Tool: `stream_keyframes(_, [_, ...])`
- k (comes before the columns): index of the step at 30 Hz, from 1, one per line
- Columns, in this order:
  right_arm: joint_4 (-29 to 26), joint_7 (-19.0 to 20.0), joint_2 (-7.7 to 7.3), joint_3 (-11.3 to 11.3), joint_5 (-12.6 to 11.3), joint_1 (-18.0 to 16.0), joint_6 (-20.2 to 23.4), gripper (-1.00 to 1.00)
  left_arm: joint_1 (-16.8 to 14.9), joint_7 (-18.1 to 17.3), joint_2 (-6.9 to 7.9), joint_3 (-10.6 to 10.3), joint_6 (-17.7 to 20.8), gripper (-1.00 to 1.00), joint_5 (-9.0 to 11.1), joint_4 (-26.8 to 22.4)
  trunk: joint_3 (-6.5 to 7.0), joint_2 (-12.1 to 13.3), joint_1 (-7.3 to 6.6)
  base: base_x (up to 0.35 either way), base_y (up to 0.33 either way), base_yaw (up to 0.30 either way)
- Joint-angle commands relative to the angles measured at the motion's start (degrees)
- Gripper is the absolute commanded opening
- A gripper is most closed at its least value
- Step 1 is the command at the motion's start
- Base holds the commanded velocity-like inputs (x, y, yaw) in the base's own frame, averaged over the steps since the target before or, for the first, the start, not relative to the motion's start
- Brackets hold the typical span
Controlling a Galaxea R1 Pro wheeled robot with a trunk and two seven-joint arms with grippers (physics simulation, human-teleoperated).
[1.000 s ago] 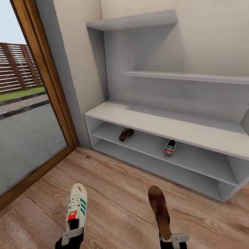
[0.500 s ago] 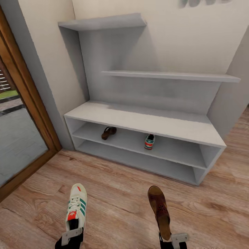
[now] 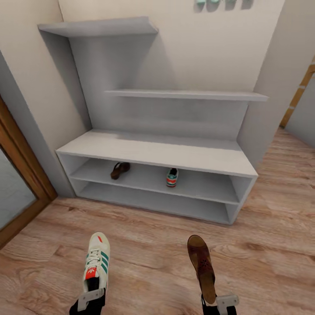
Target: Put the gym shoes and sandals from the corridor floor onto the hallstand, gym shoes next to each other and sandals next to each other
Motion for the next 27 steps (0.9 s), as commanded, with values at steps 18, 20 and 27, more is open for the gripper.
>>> stream_keyframes(18, [0.08, -0.54, -0.08, 0.29, 0.40, -0.05, -0.01, -1.00, -0.01, 0.04, 0.05, 0.25, -0.16, -1.00, 0.16, 0.00, -0.04, -0.02, -0.01, 0.000, 0.000, -0.271])
stream_keyframes(20, [0.06, -0.56, -0.09, 0.29, 0.40, -0.05, -0.03, -1.00, -0.01, 0.04, 0.06, 0.21, -0.16, -1.00, 0.16, -0.01, -0.04, -0.02, -0.01, 0.000, 0.000, -0.271])
stream_keyframes(27, [0.06, -0.58, -0.10, 0.29, 0.40, -0.05, -0.04, -1.00, -0.01, 0.04, 0.06, 0.17, -0.16, -1.00, 0.16, 0.00, -0.04, -0.02, -0.01, 0.000, 0.000, -0.271])
